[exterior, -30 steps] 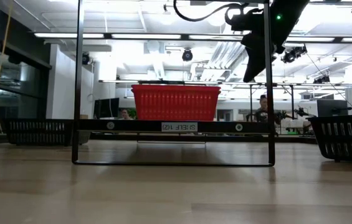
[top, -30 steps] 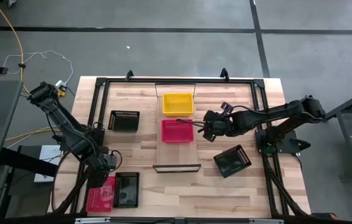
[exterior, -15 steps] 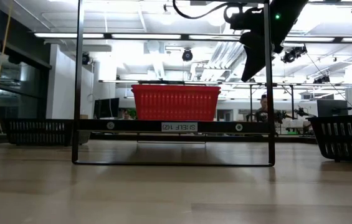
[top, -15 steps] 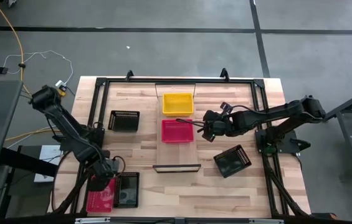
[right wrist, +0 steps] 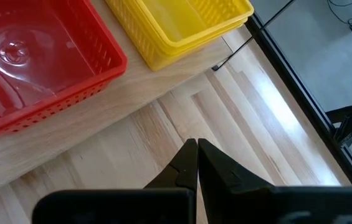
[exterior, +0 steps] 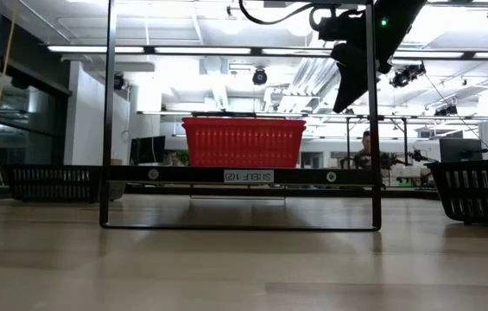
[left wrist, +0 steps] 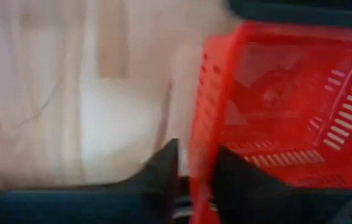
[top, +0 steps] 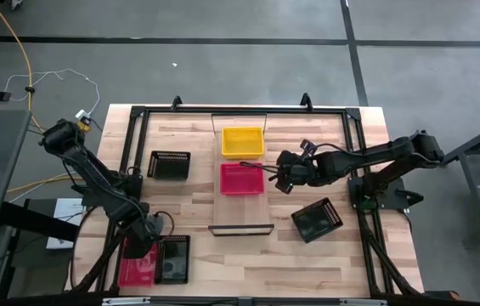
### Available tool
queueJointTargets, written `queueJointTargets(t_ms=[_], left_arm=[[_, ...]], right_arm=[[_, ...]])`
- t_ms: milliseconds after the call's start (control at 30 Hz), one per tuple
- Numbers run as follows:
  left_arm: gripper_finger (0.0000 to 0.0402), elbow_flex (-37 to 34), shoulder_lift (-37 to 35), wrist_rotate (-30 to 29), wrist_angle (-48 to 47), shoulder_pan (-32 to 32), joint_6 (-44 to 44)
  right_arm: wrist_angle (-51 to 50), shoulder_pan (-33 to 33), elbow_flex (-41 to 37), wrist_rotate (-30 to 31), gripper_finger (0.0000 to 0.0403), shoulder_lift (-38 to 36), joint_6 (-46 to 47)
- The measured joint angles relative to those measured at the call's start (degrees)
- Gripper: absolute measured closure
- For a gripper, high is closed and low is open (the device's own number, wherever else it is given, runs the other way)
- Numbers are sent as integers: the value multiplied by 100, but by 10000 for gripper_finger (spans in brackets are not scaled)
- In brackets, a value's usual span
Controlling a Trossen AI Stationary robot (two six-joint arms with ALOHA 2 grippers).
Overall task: Stack baskets on shelf by color
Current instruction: Stack the red bin on the red bin on the shelf
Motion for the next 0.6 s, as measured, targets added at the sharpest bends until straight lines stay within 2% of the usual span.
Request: queueJointTargets(t_ms=[33,100,267,400,533,600], left_arm=[[368,0,-40,28,-96,63,0],[390,1,-212,75,-359,190,-4],[398,266,-731,24,-1234,426,89],[398,774,-1214,-215,-2116,649,98],[400,1511,-1598,-917,-2999,892,72],[400,1913,-1730,-1532,-3372,1007,35]], right_arm=[[3,-1,0,0,403,0,0],[24,0,0,0,403,0,0],[37,0,0,-26,403,-2,-2],[42,-1,0,-32,403,-2,-1],[92,0,0,-39,403,-2,-48],[152,-2,0,-45,403,-2,-100]])
